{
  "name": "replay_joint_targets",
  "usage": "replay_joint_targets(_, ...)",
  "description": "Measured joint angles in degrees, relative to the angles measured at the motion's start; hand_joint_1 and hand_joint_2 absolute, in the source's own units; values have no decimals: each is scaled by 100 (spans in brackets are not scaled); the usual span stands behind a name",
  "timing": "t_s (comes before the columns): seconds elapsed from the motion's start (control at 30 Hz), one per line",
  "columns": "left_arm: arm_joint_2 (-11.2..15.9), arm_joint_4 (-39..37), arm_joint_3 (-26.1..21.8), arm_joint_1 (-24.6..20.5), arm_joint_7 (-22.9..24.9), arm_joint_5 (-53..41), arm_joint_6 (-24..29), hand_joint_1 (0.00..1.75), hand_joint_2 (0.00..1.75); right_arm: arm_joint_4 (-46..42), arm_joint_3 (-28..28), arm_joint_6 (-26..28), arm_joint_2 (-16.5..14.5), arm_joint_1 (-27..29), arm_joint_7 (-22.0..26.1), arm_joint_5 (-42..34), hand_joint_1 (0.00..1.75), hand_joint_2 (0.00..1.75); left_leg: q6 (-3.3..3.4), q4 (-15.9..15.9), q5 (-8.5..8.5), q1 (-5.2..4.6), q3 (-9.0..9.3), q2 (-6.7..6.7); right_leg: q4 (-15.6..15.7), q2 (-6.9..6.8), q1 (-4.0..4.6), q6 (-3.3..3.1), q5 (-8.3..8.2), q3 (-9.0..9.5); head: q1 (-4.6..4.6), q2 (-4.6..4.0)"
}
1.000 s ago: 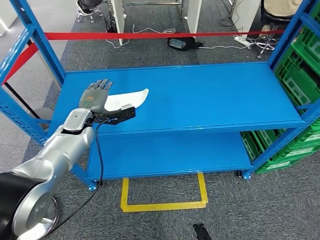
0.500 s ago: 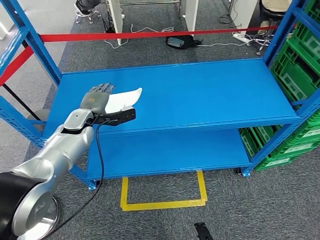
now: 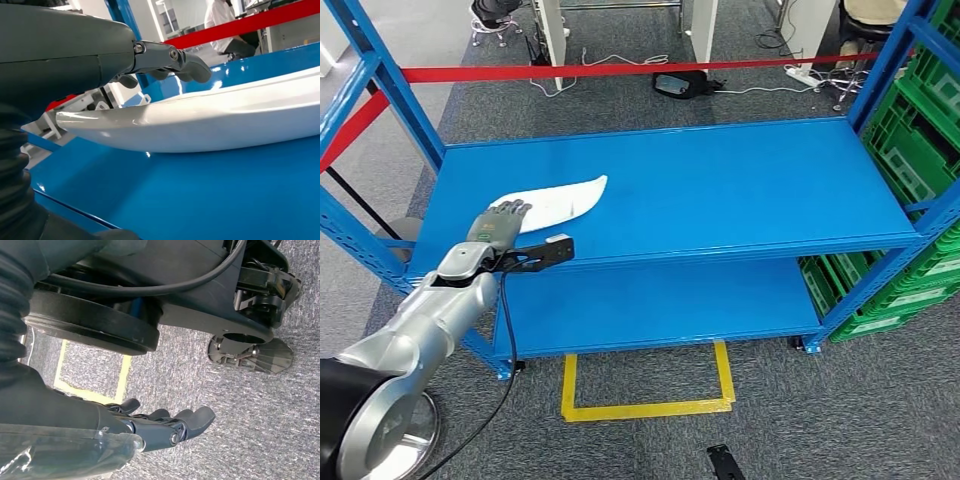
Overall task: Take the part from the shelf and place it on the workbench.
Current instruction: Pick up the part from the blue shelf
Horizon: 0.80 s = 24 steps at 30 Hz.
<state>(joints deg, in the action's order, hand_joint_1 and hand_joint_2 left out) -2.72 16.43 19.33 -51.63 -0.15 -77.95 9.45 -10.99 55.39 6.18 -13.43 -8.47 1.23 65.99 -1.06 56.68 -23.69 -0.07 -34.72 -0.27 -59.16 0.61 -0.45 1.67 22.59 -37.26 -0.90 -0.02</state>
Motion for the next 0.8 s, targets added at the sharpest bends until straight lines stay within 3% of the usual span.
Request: replay_joint_targets(0.8,84,-6,-3,29,74,-22,100,0,175,0,2,1,-1,-1,-2,4,0,175,1,0,1,0,1,0,1,0,0,0,-1,1,-1,-1)
